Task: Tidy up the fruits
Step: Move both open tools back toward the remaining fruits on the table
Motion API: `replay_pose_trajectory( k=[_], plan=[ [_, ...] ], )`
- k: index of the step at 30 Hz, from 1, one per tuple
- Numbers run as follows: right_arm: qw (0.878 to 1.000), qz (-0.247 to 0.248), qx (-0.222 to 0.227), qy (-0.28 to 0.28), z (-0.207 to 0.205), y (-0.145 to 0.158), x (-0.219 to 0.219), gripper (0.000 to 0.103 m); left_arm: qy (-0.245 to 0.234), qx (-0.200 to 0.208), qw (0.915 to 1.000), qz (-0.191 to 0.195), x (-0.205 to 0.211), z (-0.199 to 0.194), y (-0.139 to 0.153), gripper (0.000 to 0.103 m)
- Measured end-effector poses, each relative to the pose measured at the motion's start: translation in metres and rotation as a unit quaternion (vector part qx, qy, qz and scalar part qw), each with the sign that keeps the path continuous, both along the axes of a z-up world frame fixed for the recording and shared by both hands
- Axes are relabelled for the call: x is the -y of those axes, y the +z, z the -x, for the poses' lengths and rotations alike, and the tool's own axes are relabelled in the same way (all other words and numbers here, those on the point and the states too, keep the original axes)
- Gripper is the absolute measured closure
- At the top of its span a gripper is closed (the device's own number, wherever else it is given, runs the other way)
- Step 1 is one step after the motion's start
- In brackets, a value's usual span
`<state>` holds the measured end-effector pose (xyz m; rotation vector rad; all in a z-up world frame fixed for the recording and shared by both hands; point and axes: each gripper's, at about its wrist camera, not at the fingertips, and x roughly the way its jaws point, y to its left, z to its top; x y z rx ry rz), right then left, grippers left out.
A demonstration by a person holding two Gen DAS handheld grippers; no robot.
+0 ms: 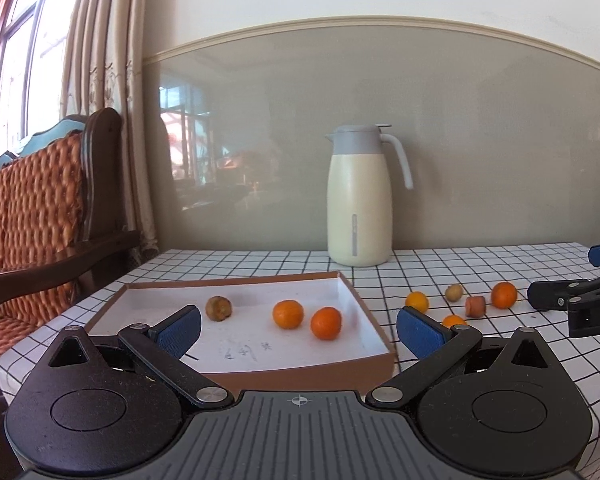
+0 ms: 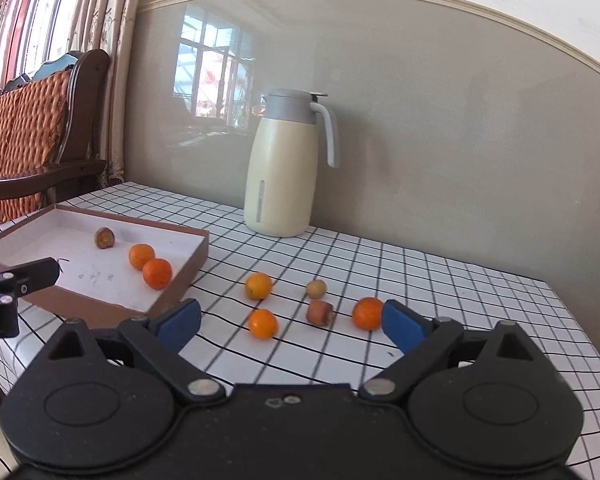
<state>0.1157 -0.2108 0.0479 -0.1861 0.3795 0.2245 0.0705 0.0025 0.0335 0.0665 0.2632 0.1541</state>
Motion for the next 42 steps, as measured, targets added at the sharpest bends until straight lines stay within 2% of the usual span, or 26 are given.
replay_pose_trajectory(
  k=[18, 29, 31, 32, 33, 35, 42],
  plan=[
    [0.998, 0.000, -0.010, -0.066, 0.014, -0.012, 0.078, 0.019, -0.079, -0.014, 0.9966, -0.021, 0.079, -0.018, -0.013, 0.000],
    [0.998, -0.009, 0.001, -0.070, 0.006, -0.021, 0.100, 0.023, -0.087, -0.021, 0.9957, -0.023, 0.117, -0.043, -0.018, 0.000],
    [0.997, -0.008, -0.008, -0.072, -0.001, -0.026, 0.103, 0.027, -0.086, -0.024, 0.9957, -0.024, 0.123, -0.048, -0.021, 0.001],
    [0.997, -0.010, -0.007, -0.071, -0.003, -0.027, 0.104, 0.027, -0.086, -0.027, 0.9957, -0.024, 0.125, -0.052, -0.022, 0.002],
    [0.997, -0.012, -0.007, -0.071, -0.006, -0.030, 0.104, 0.027, -0.083, -0.030, 0.9958, -0.023, 0.127, -0.056, -0.024, 0.008],
    [0.997, -0.010, -0.015, -0.070, -0.013, -0.033, 0.105, 0.030, -0.082, -0.040, 0.9956, -0.017, 0.127, -0.063, -0.028, 0.012],
    [0.997, -0.028, -0.013, -0.067, -0.032, -0.039, 0.107, 0.033, -0.066, -0.056, 0.9962, -0.015, 0.127, -0.090, -0.035, 0.014]
  ],
)
